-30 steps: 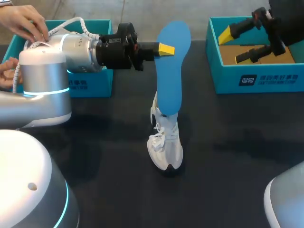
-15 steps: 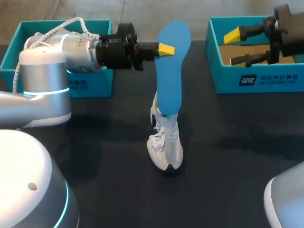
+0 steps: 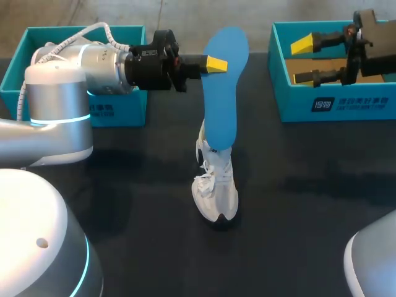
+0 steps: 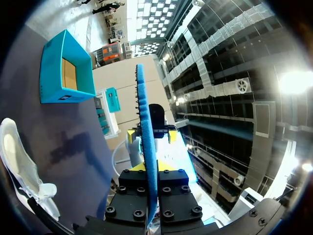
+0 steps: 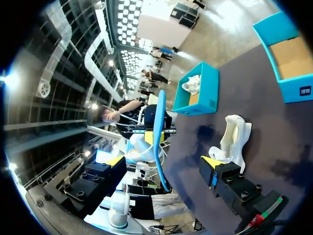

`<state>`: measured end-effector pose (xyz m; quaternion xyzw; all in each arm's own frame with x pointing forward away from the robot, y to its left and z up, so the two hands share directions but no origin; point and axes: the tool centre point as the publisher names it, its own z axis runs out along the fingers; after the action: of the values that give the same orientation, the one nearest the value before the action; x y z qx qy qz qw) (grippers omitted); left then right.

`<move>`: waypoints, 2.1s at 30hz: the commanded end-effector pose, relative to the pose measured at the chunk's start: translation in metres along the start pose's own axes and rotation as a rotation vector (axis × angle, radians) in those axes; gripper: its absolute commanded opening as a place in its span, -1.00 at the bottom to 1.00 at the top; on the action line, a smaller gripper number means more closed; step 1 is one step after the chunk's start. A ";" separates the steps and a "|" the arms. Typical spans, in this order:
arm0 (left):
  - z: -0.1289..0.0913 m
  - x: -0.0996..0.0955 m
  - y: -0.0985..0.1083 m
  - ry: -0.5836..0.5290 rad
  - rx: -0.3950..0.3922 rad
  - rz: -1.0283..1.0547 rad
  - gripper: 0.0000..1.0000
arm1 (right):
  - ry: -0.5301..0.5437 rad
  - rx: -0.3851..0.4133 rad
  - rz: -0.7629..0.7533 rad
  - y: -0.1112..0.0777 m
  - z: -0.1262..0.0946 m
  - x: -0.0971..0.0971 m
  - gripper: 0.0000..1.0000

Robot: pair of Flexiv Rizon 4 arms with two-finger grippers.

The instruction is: Take the shoe out of the shoebox, open the shoe tongue, remove and reinsert the insole, then place the shoe into the shoebox

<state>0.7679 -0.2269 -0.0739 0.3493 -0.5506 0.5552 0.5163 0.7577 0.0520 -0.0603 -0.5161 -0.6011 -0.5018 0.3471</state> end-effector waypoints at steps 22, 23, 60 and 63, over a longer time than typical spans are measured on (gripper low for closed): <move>0.000 0.000 0.001 -0.002 0.001 0.000 -1.00 | 0.060 -0.039 0.037 0.003 0.005 -0.012 1.00; 0.000 0.000 0.001 -0.002 0.001 0.000 -1.00 | 0.060 -0.039 0.037 0.003 0.005 -0.012 1.00; -0.001 -0.027 -0.004 -0.086 -0.027 1.032 -1.00 | 0.060 -0.039 0.037 0.003 0.005 -0.012 1.00; 0.000 -0.029 -0.005 -0.098 -0.042 1.148 -1.00 | 0.060 -0.039 0.037 0.003 0.005 -0.012 1.00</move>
<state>0.7830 -0.2318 -0.0989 0.0644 -0.6818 0.7040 0.1880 0.7629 0.0518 -0.0719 -0.5186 -0.5710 -0.5222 0.3638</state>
